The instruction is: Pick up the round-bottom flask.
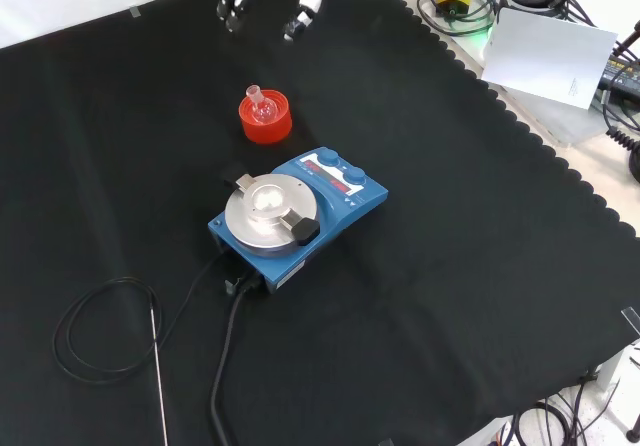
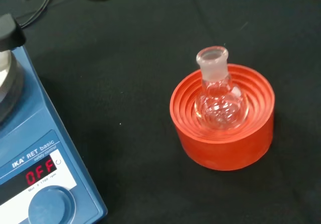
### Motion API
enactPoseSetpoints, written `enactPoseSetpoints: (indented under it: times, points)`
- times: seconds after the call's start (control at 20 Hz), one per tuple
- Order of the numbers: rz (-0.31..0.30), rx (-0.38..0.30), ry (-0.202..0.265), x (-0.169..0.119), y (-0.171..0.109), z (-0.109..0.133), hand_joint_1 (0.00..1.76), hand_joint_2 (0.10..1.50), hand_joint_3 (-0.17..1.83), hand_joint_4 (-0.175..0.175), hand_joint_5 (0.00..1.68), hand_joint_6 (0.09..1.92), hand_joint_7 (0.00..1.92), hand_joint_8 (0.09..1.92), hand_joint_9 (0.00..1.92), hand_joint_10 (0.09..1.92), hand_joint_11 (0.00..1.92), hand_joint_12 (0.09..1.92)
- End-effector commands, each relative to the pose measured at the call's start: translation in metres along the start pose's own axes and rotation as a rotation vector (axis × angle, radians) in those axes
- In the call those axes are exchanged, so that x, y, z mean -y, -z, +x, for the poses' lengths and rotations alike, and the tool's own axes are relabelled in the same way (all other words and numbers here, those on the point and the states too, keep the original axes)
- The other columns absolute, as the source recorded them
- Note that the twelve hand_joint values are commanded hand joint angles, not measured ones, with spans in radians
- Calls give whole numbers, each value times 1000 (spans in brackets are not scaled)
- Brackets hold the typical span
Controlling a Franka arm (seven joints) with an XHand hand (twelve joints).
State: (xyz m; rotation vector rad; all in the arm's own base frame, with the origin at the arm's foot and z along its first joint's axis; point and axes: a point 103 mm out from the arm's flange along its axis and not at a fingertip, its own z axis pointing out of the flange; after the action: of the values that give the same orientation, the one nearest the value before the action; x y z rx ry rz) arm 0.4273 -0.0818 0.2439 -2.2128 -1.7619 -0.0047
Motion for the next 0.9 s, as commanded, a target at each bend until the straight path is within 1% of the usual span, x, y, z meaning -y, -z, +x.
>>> enactPoseSetpoints:
  times: [0.05, 0.25, 0.35, 0.55, 0.9]
  points:
    - [-4, -36, -16, -23, -21, -6, 830, 684, 590, -1, 531, 164, 181, 588, 321, 649, 49, 1393]
    - [3, -29, -22, -34, -35, -11, 833, 672, 609, -2, 524, 154, 137, 572, 294, 642, 43, 1394]
    - [6, -39, -26, -39, -40, -15, 834, 667, 616, -3, 517, 146, 115, 568, 270, 642, 30, 1401]
    - [24, -32, -48, -46, -51, -18, 861, 641, 625, -2, 502, 127, 49, 550, 200, 637, 2, 1407]
    - [46, -38, -78, -56, -71, -30, 891, 606, 659, -1, 503, 110, 23, 545, 163, 654, 0, 1400]
